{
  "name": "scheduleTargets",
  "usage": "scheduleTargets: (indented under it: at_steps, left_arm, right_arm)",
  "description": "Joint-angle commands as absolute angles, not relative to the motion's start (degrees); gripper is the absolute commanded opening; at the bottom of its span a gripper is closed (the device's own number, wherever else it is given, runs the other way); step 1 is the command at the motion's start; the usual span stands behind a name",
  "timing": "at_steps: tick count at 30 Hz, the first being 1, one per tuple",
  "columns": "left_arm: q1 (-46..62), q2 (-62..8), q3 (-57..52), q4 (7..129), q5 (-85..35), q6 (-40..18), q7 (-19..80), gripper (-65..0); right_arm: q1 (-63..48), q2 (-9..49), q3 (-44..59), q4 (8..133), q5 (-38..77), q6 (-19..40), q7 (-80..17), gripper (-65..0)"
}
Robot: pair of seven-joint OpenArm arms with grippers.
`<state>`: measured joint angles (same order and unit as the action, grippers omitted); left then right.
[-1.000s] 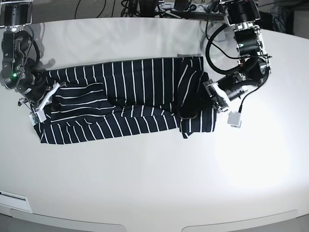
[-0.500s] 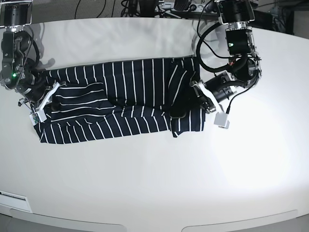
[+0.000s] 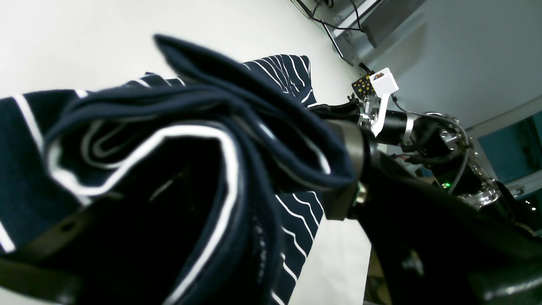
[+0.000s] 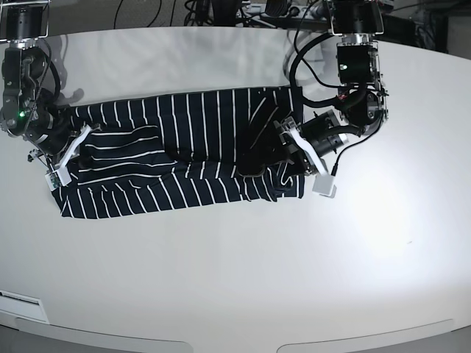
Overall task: Fold the T-shirt properly
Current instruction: 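Lift the strip end with the left gripper and fold it toward the right gripper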
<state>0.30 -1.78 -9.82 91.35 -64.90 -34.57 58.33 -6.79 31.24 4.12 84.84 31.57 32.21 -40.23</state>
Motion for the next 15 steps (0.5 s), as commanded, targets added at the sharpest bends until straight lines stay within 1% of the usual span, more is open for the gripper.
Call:
scheduleTargets:
  at_steps: [1, 8, 15]
  left_arm:
    - [-0.67, -1.72, -9.76, 92.33, -66.65, -34.89, 56.95, -27.8]
    - [-0.67, 0.43, -9.76, 92.33, -66.63, -34.89, 56.55, -27.7]
    - [-0.62, 1.80, -9.76, 92.33, -66.61, -34.89, 56.60, -27.7]
  right_arm:
    - [-7.75, 31.42, 3.66, 84.49, 30.24, 33.21, -46.37, -65.0]
    - [-7.73, 31.42, 3.66, 84.49, 30.44, 33.21, -46.33, -65.0]
    - [-7.75, 31.44, 3.66, 84.49, 33.26, 33.21, -47.27, -65.0]
